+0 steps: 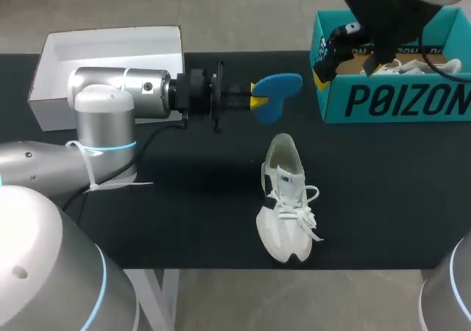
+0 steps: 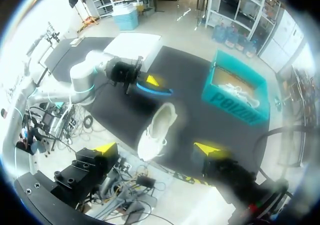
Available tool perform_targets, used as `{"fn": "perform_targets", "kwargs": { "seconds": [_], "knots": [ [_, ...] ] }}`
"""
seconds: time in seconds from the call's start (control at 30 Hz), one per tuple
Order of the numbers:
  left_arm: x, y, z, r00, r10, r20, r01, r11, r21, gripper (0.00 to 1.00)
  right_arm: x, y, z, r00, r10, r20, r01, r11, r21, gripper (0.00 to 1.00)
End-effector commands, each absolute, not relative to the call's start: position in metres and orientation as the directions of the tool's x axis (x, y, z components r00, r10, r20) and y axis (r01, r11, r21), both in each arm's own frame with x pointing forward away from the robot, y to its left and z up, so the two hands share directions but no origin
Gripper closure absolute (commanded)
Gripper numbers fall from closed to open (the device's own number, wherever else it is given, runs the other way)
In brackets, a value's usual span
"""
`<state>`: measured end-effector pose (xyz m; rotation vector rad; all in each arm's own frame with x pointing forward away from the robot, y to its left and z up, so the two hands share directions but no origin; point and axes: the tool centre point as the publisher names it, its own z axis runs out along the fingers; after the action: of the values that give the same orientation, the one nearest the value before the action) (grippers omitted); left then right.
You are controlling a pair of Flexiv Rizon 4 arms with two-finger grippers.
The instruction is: Take the shoe out of the shoebox, open the shoe tongue, remove and reinsert the insole, then place the shoe into the shoebox
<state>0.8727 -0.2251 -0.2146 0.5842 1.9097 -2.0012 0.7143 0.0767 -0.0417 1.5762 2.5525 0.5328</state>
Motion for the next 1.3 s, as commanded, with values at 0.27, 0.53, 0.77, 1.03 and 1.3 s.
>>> {"fn": "perform_targets", "kwargs": {
  "seconds": [0.27,0.53,0.77,1.03,1.3],
  "knots": [
    [0.895,-0.232,-0.216,-0.99,0.102,0.096,-0.103,-0.065,-0.993,1.0,0.716,0.078,-0.042,-0.461,0.882,0.102,0.849,0.405,0.338,0.0],
    [0.892,-0.232,-0.216,-0.991,0.122,0.062,-0.081,-0.155,-0.985,1.0,0.716,0.078,-0.042,-0.461,0.882,0.102,0.849,0.405,0.338,0.0],
    [0.892,-0.232,-0.216,-0.991,0.122,0.062,-0.081,-0.155,-0.985,1.0,0.716,0.078,-0.042,-0.461,0.882,0.102,0.849,0.405,0.338,0.0],
    [0.892,-0.232,-0.216,-0.991,0.122,0.062,-0.081,-0.155,-0.985,1.0,0.716,0.078,-0.042,-0.461,0.882,0.102,0.849,0.405,0.338,0.0],
    [0.905,-0.232,-0.212,-0.901,0.106,0.42,-0.428,-0.068,-0.901,1.0,0.716,0.078,-0.042,-0.461,0.882,0.102,0.849,0.405,0.338,0.0]
  ]
}}
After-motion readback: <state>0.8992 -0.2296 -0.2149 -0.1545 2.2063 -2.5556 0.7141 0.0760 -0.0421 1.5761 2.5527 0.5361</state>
